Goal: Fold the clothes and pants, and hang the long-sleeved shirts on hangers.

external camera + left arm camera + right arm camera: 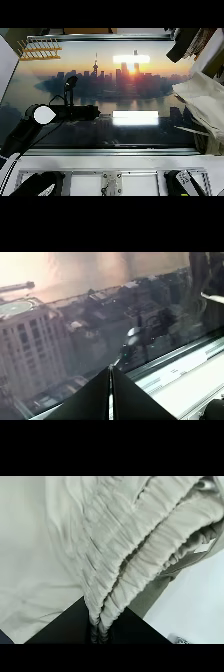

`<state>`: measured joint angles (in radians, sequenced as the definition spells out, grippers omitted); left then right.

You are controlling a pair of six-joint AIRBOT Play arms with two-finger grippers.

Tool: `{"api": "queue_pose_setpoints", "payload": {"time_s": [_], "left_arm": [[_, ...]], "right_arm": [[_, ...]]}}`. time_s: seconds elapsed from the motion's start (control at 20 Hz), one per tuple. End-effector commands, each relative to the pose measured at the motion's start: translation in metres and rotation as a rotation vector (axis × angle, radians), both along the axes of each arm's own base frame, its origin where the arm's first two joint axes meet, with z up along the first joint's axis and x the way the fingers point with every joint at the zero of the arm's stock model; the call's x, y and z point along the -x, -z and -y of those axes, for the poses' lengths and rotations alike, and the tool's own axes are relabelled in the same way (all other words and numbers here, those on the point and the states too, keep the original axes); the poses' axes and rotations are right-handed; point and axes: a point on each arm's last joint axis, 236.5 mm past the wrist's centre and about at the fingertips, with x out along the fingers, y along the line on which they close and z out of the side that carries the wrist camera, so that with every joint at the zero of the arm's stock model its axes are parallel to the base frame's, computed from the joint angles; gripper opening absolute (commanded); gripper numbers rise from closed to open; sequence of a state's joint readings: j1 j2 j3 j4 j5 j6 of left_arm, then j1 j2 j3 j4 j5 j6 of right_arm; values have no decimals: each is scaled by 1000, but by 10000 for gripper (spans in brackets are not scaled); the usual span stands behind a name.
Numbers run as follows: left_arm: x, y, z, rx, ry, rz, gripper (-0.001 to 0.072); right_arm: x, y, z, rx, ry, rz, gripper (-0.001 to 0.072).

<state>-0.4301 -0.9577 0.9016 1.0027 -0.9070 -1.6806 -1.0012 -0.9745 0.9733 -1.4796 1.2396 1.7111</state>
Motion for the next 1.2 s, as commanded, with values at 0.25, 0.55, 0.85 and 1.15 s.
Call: {"api": "queue_pose_setpoints", "payload": {"time_s": [0.25, 0.55, 0.85, 1.15], "left_arm": [[2, 1, 0, -6, 11, -1, 4], [2, 1, 0, -6, 11, 0, 4], [1, 0, 0, -5, 10, 1, 4], [1, 0, 0, -4, 10, 1, 4]], "right_arm": [[33, 20, -7, -31, 19, -138, 32], [14, -4, 5, 85, -36, -42, 694], [-120, -127, -93, 337, -522, 503, 694], [-161, -114, -282, 190, -1141, 573, 694]]}}
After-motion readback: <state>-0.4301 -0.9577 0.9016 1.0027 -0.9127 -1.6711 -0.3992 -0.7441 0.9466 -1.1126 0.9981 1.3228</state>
